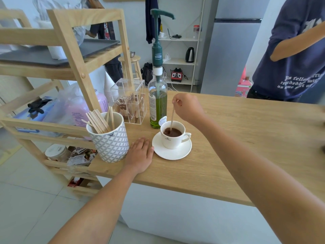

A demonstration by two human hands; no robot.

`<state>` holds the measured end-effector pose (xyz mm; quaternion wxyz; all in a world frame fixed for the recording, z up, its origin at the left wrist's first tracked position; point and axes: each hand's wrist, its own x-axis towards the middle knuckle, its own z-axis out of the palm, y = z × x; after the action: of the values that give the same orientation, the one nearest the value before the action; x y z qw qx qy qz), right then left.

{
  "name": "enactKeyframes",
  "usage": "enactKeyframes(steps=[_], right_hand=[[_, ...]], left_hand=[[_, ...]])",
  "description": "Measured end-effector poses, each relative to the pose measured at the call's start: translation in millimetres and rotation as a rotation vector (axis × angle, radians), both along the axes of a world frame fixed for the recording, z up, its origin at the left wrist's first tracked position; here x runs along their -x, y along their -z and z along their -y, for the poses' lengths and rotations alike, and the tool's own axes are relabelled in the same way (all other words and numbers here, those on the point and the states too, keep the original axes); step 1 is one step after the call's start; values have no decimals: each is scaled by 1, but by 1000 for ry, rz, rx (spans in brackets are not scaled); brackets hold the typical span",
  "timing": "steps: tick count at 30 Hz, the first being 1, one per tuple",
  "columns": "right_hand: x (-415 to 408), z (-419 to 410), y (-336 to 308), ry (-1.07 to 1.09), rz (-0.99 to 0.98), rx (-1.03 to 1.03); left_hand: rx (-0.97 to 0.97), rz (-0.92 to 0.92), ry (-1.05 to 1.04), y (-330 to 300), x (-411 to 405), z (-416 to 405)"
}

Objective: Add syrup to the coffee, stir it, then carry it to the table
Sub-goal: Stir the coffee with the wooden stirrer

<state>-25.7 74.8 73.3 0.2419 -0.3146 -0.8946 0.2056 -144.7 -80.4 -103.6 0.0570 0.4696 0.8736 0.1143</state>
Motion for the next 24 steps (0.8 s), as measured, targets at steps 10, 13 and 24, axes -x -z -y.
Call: enactKeyframes(steps=[10, 13, 24], right_hand=[[3, -2, -2, -36, 28, 38], [4, -4, -5, 6, 84, -6], [5, -7, -11, 27, 116, 35]], left_hand=[[7, 5, -6, -2, -1, 0], [12, 12, 0, -3, -1, 0], [22, 10, 0, -5, -2, 0]])
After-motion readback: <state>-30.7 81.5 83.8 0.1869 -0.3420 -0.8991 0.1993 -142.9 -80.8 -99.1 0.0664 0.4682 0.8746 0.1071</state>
